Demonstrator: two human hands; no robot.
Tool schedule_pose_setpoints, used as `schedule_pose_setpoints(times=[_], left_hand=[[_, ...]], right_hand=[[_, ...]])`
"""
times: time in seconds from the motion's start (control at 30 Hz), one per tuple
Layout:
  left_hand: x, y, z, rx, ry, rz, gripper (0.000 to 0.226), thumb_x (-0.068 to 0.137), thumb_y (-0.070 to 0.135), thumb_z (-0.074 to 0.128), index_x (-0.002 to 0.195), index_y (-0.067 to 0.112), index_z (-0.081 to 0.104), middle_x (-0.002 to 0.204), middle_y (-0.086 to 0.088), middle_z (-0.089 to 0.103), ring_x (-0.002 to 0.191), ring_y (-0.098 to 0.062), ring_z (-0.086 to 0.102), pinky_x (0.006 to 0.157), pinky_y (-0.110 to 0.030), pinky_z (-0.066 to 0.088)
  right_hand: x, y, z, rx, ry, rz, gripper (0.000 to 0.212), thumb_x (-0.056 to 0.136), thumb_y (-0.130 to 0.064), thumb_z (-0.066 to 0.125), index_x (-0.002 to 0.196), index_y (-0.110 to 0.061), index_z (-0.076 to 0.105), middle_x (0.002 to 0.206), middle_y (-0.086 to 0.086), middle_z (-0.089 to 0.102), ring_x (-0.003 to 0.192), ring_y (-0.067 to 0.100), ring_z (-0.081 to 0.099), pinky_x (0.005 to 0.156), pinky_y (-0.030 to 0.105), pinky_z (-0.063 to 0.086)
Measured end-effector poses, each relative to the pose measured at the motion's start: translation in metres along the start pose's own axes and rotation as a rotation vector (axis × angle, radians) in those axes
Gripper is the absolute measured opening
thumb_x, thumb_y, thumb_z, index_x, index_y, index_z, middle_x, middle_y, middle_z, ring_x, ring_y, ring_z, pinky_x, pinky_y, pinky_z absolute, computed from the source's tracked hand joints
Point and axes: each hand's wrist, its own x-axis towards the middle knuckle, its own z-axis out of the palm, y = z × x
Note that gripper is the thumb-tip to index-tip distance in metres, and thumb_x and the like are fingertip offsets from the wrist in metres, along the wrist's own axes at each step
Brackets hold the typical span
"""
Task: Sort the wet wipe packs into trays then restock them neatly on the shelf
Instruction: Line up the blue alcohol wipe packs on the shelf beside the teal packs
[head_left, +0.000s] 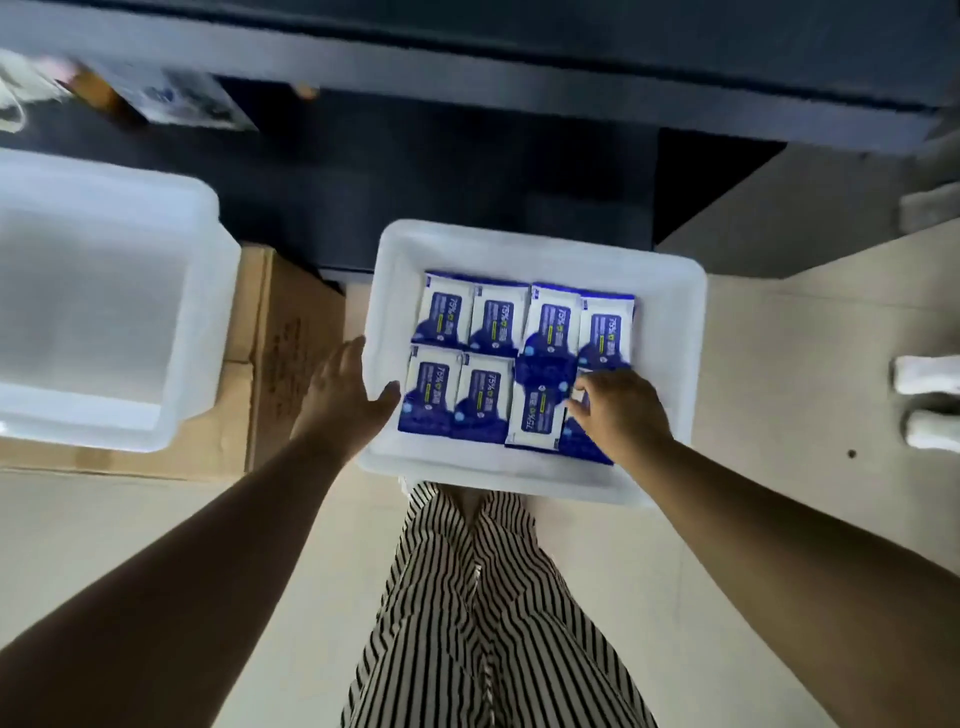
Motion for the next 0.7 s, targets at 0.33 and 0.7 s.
schedule_pose_setpoints(times=[0.33, 0.7], left_hand=[[0.028, -0.006, 0.101, -0.094, 0.093, -0.223, 0.095, 0.087, 0.041, 0.056, 0.147, 0.011, -0.011, 0.155, -0.013, -0.011, 0.142, -0.033, -0.004, 0.113, -0.046, 0.004], [0.032, -0.006, 0.118, -0.039, 0.176, -0.238, 0.1, 0.084, 0.043, 0.058, 0.147, 0.007, -0.01, 0.155, -0.017, -0.008, 0.142, -0.035, -0.001, 0.113, -0.047, 0.005]], right_hand=[[0.083, 0.014, 0.092, 0.553, -0.057, 0.527, 0.04, 0.089, -0.036, 0.058, 0.113, -0.004, 0.052, 0.102, 0.01, 0.06, 0.094, 0.025, 0.06, 0.067, 0.026, 0.042], [0.129, 0.008, 0.112, 0.82, 0.007, 0.893, 0.069, 0.08, -0.03, 0.071, 0.131, -0.001, 0.035, 0.131, 0.015, 0.048, 0.119, 0.029, 0.049, 0.097, 0.04, 0.046]])
